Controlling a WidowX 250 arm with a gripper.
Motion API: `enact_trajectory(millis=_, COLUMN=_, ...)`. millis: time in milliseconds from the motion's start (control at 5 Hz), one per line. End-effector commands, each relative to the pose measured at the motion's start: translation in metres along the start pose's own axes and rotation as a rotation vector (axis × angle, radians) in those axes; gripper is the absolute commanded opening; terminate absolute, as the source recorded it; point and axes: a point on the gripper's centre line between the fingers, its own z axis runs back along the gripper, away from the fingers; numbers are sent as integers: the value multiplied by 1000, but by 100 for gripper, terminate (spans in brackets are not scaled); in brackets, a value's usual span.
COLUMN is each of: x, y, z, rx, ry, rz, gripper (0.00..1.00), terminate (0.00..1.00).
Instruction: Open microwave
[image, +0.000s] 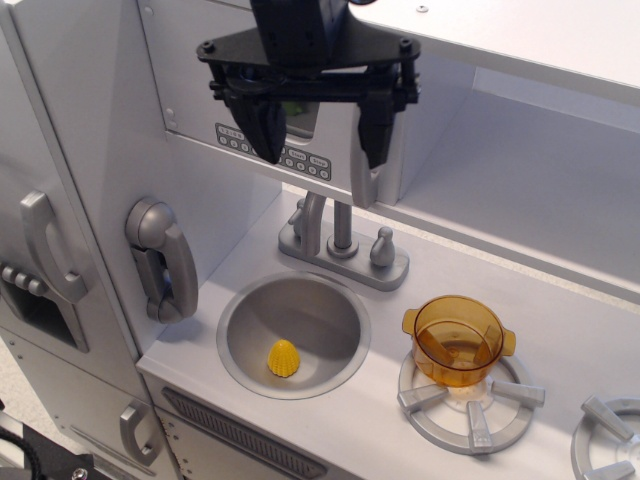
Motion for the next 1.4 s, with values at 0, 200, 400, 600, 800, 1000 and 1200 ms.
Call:
enact_trajectory(millis=0, x=53, y=-8, z=-11, rx=18, ry=-112, rz=-38, gripper=100, terminate=0)
enact_trajectory(millis=200, x=70, y=-12, z=-12, rx=25, ry=-143, rz=-39, gripper=100, terminate=0)
enact_trajectory(millis=400, x=81, y=-14, z=-16, rx=36, ry=-159, rz=-31, gripper=100, terminate=0)
enact_trajectory(millis=600, x=86, y=-16, z=-21, rx=55, ry=-165, rz=-18, gripper=100, terminate=0)
enact_trajectory(millis=800, x=88, y=-17, z=-29, rx=67, ry=-167, rz=-35, gripper=100, terminate=0)
enact_trajectory(millis=1000, x=83, y=-19, z=-28, rx=56, ry=-155, rz=-46, gripper=0, terminate=0)
enact_trajectory(millis=1200, x=71, y=-16, z=-27, rx=58, ry=-131, rz=-59, gripper=0, terminate=0)
